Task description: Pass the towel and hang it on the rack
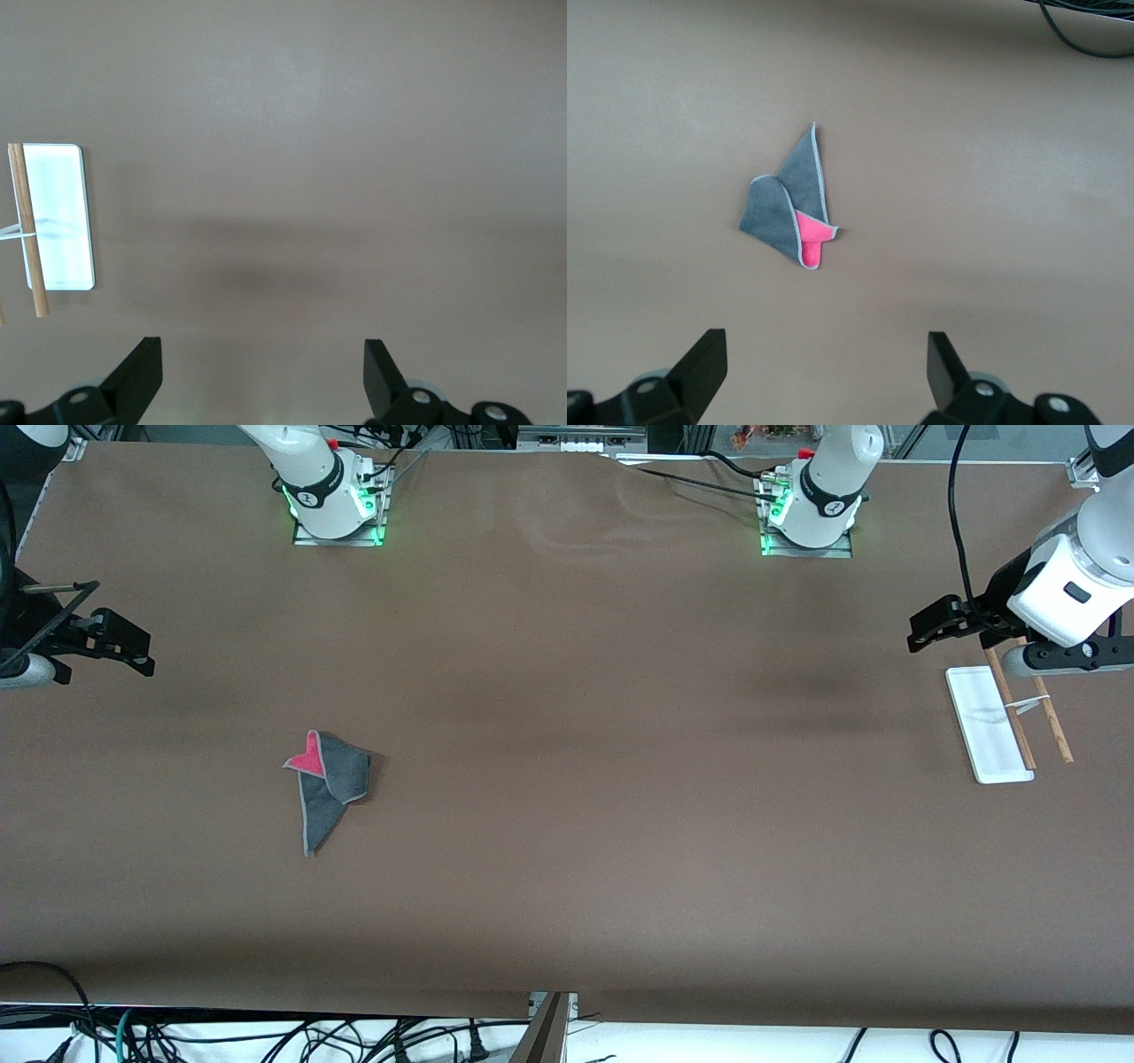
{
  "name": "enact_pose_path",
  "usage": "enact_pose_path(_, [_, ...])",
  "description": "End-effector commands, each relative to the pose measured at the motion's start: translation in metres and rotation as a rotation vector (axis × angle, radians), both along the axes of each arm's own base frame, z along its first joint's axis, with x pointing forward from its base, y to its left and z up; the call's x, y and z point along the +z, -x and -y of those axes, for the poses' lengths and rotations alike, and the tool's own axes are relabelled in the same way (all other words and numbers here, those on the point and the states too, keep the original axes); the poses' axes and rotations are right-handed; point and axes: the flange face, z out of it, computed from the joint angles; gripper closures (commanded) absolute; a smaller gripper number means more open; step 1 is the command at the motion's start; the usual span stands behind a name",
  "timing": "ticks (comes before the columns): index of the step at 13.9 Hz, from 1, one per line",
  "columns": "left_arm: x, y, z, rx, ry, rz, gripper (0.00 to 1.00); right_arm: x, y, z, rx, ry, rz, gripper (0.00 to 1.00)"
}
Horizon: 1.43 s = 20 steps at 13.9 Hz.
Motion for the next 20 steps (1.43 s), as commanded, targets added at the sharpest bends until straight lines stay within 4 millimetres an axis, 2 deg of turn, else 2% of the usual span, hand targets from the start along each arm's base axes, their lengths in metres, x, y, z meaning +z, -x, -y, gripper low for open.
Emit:
enact_pose_path(1, [0.005,-0.002,0.001,0.012,0.008,0.003,0.0,0.006,-0.003,-0.003,0.01,-0.013,0.007,0.0])
enact_pose_path(11, [0.005,-0.002,0.0,0.013,0.008,0.002,0.0,0.004,-0.003,-0.003,0.007,-0.013,0.001,0.0])
enact_pose_path(19, [0.004,-0.002,0.0,0.013,0.008,0.0,0.0,-0.021,-0.014,-0.01,0.009,-0.041,-0.036,0.0])
enact_pose_path(20, [0.004,-0.002,0.001,0.012,0.008,0.0,0.0,-0.035,-0.019,-0.015,0.017,-0.043,-0.061,0.0])
